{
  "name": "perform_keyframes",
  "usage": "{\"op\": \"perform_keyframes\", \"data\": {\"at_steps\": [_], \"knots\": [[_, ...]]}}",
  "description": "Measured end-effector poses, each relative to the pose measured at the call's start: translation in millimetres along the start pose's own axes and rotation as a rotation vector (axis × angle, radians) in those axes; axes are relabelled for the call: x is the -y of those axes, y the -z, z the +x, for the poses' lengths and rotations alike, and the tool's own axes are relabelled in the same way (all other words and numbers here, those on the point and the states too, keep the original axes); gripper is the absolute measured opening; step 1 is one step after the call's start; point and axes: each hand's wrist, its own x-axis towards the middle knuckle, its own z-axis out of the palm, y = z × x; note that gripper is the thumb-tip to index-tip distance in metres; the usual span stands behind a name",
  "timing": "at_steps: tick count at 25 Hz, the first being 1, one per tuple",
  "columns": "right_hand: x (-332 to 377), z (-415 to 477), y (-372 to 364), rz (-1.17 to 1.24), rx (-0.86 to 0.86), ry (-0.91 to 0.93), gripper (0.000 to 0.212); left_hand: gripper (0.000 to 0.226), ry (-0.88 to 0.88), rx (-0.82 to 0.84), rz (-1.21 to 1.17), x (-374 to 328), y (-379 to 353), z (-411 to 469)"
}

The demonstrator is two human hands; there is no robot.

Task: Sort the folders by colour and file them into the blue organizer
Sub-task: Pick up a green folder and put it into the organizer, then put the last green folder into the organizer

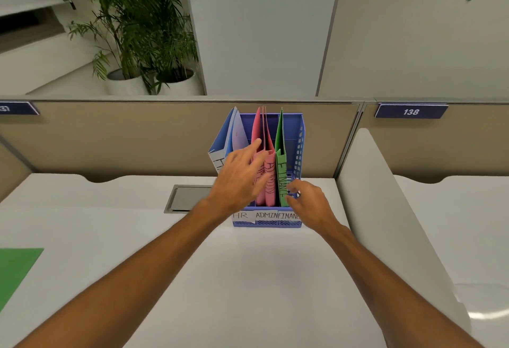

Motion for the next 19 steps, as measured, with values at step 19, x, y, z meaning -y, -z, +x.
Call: {"op": "perform_keyframes", "data": {"at_steps": [19], "knots": [[273.7, -70.1, -205.6, 0.16, 0.31, 0.37, 0.02, 0.031, 0.644, 0.04, -0.058, 231.0, 110.0, -352.3]]}}
